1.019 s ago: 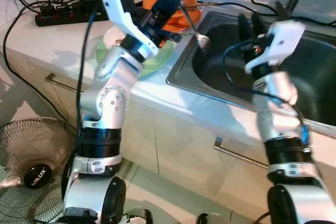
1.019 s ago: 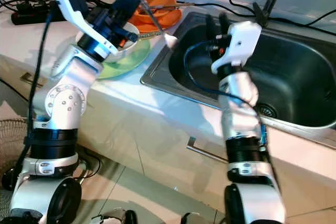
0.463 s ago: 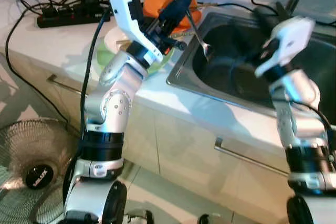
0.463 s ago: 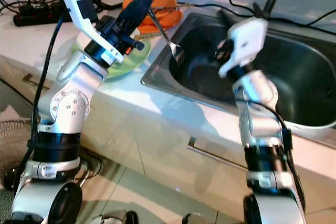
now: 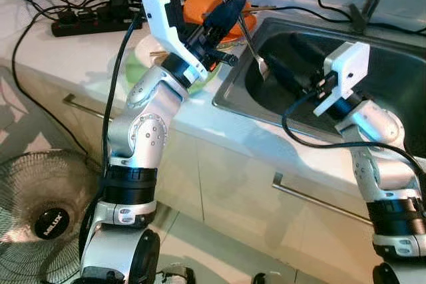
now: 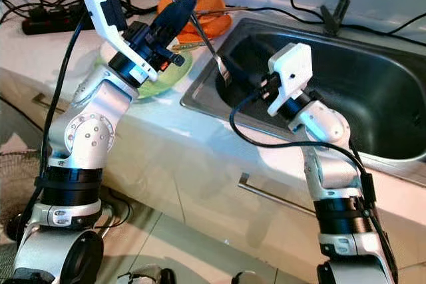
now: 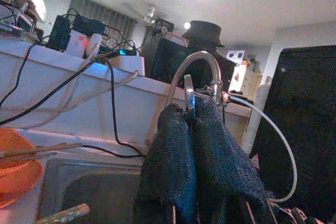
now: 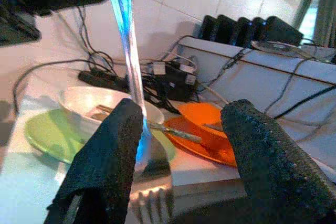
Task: Kitchen organization
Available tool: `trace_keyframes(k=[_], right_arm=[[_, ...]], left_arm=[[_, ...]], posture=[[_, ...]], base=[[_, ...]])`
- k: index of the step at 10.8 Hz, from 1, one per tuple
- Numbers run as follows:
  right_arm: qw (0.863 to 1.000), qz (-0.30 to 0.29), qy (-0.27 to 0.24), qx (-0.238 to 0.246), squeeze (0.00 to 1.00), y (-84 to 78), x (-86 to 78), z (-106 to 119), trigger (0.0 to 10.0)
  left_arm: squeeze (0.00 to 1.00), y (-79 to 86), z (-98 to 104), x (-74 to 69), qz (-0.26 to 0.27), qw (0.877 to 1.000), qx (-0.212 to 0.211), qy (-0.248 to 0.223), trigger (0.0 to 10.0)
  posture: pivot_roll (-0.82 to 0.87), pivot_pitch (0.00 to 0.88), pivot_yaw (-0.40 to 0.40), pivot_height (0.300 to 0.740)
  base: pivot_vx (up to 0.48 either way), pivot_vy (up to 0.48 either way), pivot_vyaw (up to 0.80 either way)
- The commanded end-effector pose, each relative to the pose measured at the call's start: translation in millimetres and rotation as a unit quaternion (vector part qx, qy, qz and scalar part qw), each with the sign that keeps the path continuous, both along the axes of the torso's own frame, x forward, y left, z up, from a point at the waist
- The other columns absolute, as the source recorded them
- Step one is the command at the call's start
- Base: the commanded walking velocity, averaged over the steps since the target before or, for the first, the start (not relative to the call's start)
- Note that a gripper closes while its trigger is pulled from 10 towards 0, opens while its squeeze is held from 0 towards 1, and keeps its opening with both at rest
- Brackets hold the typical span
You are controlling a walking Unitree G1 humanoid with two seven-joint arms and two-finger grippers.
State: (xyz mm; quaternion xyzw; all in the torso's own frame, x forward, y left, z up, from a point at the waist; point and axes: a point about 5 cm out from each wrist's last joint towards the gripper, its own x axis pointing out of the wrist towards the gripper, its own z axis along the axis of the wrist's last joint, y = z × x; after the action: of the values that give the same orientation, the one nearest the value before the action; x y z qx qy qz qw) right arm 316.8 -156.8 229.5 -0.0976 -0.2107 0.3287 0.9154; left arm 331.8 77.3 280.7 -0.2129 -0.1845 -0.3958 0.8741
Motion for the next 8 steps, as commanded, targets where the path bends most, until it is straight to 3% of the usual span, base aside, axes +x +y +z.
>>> trace_keyframes(k=[1,8], right_arm=[[1.000,0.019,-0.002,-0.003,0.00,3.1,-3.4,4.3,10.0],[0.999,0.045,0.007,-0.004,0.00,24.3,-5.1,0.2,10.0]], left_arm=[[0.00,-2.1,-1.8,-0.7,-0.006,1.000,0.011,-0.001,10.0],[0.00,-12.8,-9.0,-4.8,-0.028,0.999,0.020,0.006,10.0]], posture=[[0.01,0.033,0.080,0.740],[0.02,0.042,0.077,0.740]], base=[[0.000,0.000,0.00],[0.000,0.000,0.00]])
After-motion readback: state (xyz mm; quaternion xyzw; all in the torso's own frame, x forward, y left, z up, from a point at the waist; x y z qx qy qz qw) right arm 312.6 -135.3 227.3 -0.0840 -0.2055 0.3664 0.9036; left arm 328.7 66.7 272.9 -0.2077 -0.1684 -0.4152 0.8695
